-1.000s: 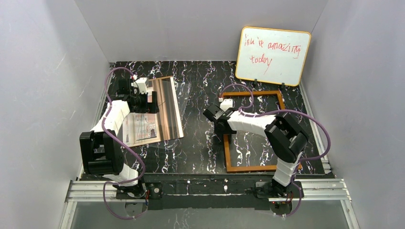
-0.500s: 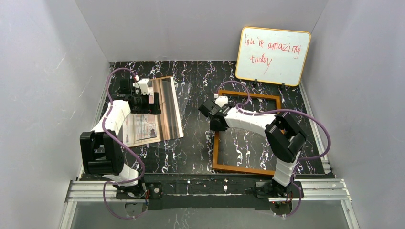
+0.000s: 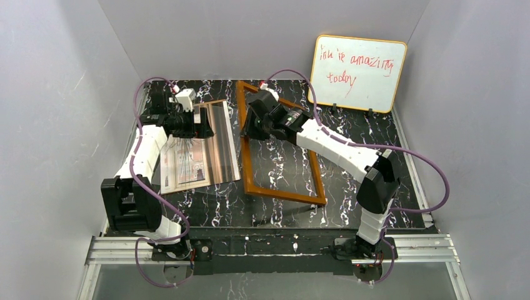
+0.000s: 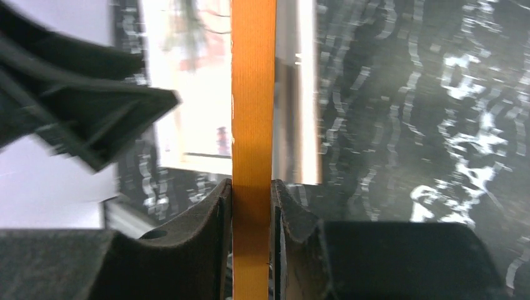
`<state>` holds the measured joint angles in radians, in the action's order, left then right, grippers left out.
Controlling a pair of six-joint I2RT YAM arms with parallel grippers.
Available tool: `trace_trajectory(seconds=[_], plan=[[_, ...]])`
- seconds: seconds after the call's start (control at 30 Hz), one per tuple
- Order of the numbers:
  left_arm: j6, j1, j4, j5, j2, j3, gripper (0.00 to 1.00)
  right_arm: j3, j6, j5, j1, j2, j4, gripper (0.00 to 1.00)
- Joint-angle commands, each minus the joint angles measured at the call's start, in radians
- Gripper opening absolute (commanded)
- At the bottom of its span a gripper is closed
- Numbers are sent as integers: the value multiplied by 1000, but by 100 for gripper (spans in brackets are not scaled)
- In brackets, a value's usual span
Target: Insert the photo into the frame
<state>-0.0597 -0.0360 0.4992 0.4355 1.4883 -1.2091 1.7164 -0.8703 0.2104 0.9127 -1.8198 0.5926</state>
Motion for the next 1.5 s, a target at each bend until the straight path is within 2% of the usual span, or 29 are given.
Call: trace_trajectory(seconds=[0.0,0.27,0.47,0.77,0.87,0.97,1.1,1.17,1.23,1.33,1.47], plan=[[52,4,48,65,-31,-65,98,113,-25,-136,5,78,-106,6],[140,2,51,94,-69,-120,98,65,-140,-293,-22,160,-332,5],[153,4,51,97,-82,-125,98,-171,-344,-456,-110,248,-597,5],[214,22,5,105,-103,-161,98,-337,-504,-607,-176,274,-848,5],[235,95,-36,49,-92,-191,98,-395,-540,-644,-186,281,-898,5],[246,157,-65,-16,-51,-241,98,-420,-537,-648,-201,303,-873,6],[248,277,-70,-120,34,-337,98,-420,-503,-654,-240,340,-791,27],[259,312,-87,-161,73,-378,98,-387,-458,-661,-256,346,-700,49],[261,340,-91,-197,112,-415,98,-341,-393,-681,-276,341,-604,63],[249,381,-90,-219,164,-464,98,-257,-281,-717,-316,315,-393,75],[231,433,-89,-251,219,-503,98,-73,-78,-713,-346,250,-84,83]])
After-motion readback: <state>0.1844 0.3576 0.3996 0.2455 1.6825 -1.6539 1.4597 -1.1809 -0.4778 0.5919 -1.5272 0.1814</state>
